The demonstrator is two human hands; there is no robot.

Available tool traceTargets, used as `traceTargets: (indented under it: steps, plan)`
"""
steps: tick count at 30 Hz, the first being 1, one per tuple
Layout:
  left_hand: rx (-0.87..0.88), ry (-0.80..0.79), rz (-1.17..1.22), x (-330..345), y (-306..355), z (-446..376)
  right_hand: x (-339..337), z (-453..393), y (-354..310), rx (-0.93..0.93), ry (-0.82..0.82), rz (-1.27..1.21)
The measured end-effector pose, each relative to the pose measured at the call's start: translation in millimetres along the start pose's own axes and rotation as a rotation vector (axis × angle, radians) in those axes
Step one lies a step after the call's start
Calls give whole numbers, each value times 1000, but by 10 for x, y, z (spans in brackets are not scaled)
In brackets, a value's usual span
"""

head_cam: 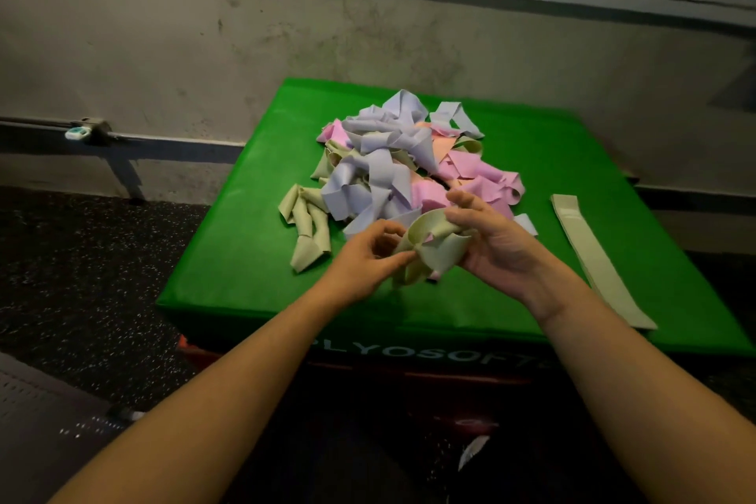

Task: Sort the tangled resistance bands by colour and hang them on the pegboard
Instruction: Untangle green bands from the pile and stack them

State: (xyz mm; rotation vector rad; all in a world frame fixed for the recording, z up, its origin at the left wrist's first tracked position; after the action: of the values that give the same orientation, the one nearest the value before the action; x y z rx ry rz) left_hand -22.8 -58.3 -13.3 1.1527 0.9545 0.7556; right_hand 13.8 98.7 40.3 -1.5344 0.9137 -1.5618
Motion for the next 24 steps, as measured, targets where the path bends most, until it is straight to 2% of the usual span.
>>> traceTargets:
  steps: [7, 12, 16, 21, 24]
  plan:
    - [-91, -86, 292, 177, 237, 126, -506, 390, -342, -45, -70, 203]
    - [-118, -145, 448, 389, 347, 208, -883, 607, -564, -186, 117, 682]
    - [-120, -174, 414, 619, 447, 232, -1010, 749, -656, -306, 157, 816]
    - [-28, -193, 27, 842, 602, 327, -1160, 897, -698, -322, 281, 579]
    - [9, -173, 15, 965, 693, 389, -1189, 953, -662, -301, 311, 369]
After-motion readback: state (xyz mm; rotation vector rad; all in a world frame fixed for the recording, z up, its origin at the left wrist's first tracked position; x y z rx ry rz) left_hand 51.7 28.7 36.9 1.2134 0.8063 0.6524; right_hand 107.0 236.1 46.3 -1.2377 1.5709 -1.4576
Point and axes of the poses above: each hand's wrist, its own z-axis away from the middle knuckle, its own x-axis out of the palm, y = z × x, the point moved 6 cm from there along -z, towards the middle knuckle, and after that the axes turned 14 degrees about -x, right-handed, at the moved point
